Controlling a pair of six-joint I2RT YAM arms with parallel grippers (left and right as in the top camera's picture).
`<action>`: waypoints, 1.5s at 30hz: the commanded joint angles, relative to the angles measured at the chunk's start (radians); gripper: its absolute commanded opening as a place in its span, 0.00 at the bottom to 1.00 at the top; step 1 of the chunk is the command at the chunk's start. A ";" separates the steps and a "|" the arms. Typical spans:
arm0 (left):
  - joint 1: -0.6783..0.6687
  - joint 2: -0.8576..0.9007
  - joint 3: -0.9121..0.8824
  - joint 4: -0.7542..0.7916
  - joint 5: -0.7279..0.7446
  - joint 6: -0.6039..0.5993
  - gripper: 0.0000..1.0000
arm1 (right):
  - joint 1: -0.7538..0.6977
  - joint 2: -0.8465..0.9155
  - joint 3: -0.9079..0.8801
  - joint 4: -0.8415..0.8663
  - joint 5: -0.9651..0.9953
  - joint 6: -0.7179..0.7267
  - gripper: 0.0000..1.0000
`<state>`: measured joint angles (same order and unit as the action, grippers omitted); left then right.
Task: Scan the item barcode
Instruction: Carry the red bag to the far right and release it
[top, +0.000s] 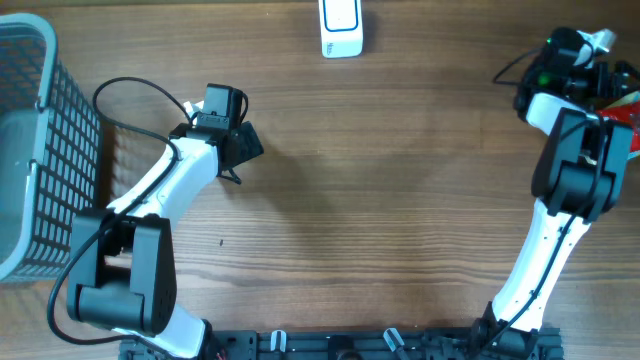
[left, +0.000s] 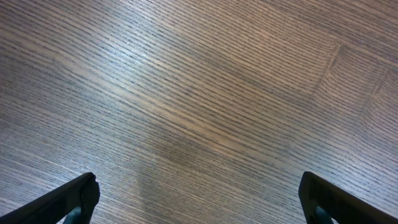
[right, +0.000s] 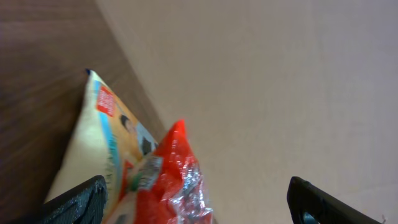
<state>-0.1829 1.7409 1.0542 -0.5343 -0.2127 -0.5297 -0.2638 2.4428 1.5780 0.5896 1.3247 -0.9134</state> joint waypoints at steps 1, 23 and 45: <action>0.003 -0.015 0.014 0.000 -0.016 -0.003 1.00 | 0.064 -0.004 -0.005 -0.005 -0.026 0.039 0.94; 0.003 -0.015 0.014 0.000 -0.016 -0.003 1.00 | 0.203 -0.858 -0.005 -1.157 -1.306 1.180 1.00; 0.003 -0.015 0.014 0.000 -0.016 -0.003 1.00 | 0.298 -1.326 -0.698 -1.517 -1.479 1.356 1.00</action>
<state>-0.1829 1.7409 1.0561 -0.5365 -0.2131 -0.5297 0.0303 1.0634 0.8818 -0.9340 -0.1421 0.4377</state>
